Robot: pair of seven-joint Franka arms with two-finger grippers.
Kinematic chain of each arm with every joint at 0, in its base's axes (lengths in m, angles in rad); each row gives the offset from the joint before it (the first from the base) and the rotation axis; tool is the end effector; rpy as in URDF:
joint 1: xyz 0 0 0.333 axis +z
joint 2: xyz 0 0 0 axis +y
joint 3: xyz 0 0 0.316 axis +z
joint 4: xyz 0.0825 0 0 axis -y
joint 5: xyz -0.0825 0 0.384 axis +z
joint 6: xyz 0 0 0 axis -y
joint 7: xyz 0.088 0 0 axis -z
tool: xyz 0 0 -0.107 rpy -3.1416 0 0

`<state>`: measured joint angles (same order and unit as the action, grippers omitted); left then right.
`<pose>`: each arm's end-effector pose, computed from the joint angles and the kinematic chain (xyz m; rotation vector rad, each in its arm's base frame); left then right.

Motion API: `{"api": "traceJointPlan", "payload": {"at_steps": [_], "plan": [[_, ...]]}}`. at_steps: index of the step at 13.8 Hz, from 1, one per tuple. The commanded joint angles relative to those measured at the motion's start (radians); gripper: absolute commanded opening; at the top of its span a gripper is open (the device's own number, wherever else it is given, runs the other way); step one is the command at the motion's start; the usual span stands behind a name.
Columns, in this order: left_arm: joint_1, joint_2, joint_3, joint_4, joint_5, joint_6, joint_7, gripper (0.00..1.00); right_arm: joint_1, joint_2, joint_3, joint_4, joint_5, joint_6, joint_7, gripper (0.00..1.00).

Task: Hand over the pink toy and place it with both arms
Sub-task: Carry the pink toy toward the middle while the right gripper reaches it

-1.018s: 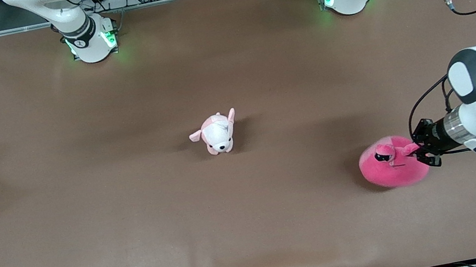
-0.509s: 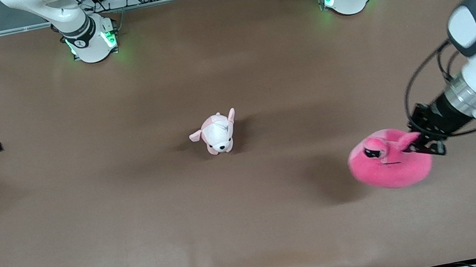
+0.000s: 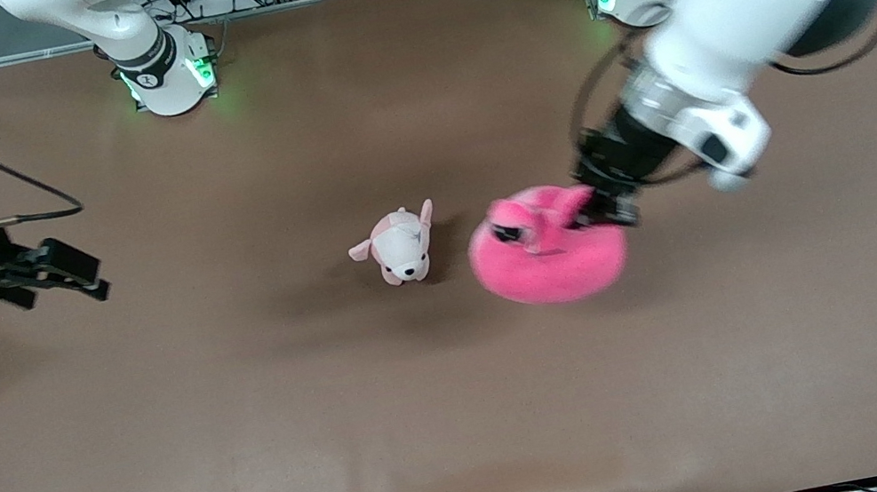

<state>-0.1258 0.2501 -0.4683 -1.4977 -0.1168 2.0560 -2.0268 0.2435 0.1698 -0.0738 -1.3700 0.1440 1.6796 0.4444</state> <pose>0.5638 -0.3457 0.5739 2.0163 1.8811 -0.1775 0.6059 0.1224 0.6323 -2.9419 0.4121 -0.1395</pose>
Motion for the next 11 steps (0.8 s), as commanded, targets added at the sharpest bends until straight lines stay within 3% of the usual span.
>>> {"api": "traceJointPlan", "payload": {"at_steps": [1, 2, 4, 7, 11], "plan": [[-0.116, 0.053, -0.001, 0.091, 0.096, -0.017, -0.191, 0.00, 0.025, 0.011, -0.009, 0.028, 0.128, -0.018, 0.379, 1.00], [-0.161, 0.078, 0.004, 0.128, 0.120, -0.014, -0.237, 0.00, 0.034, 0.011, -0.009, 0.028, 0.184, -0.020, 0.553, 1.00], [-0.234, 0.119, 0.016, 0.190, 0.141, -0.010, -0.286, 0.00, 0.039, 0.010, -0.008, 0.028, 0.207, -0.030, 0.820, 1.00], [-0.329, 0.176, 0.051, 0.237, 0.160, 0.018, -0.297, 0.00, 0.077, 0.010, -0.007, 0.028, 0.230, -0.078, 1.015, 1.00], [-0.575, 0.192, 0.284, 0.237, 0.158, 0.075, -0.352, 0.00, 0.181, 0.020, -0.009, 0.020, 0.236, -0.069, 1.347, 1.00]]}}
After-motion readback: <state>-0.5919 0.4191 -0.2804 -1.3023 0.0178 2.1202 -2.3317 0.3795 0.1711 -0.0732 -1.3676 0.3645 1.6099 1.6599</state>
